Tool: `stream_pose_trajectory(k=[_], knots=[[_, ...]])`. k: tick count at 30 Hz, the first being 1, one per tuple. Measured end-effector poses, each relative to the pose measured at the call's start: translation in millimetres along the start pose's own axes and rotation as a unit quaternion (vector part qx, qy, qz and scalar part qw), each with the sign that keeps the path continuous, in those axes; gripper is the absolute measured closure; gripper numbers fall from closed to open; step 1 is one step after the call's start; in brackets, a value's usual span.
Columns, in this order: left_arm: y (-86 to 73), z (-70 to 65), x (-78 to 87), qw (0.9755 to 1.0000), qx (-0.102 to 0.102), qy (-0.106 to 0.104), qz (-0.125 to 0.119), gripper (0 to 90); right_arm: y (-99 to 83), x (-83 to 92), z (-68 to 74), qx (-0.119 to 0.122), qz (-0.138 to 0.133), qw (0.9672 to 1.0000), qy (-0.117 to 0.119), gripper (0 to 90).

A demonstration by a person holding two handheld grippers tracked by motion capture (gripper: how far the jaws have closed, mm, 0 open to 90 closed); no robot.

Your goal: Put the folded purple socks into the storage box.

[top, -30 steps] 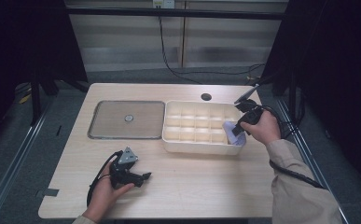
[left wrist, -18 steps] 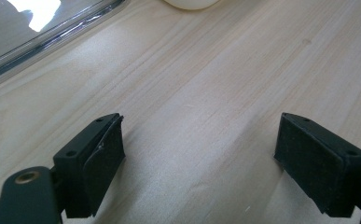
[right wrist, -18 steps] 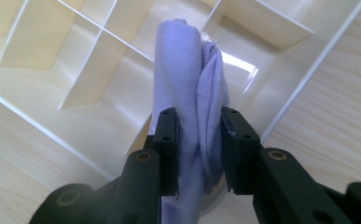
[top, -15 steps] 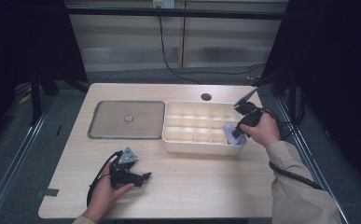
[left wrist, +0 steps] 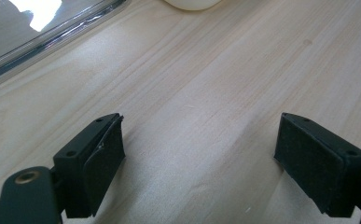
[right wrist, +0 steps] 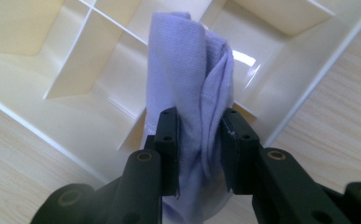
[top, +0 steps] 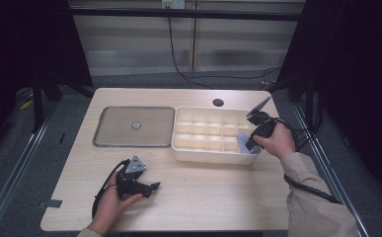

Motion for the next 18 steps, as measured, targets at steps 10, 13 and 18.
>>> stream_pose_trajectory(k=[10,13,18], knots=[[-0.1,-0.3,-0.2,1.0,0.002,-0.001,0.0,14.9,-2.6,-7.7,2.7,0.0,0.005,1.0,-0.002,70.6],[-0.1,-0.3,-0.2,1.0,0.002,-0.001,-0.001,14.8,-3.8,-10.6,3.6,0.0,0.005,1.0,-0.003,70.7],[0.1,0.6,0.3,1.0,-0.005,0.0,0.003,14.9,-5.2,-14.6,5.3,0.0,0.009,0.9999,-0.007,70.8]])
Point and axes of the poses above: each handheld gripper's, and its own axes: x roughly backward along the jaws, y roughly out of its top, z roughly to its left, the point moved 1 cm from there along -x, roughly forward along the jaws
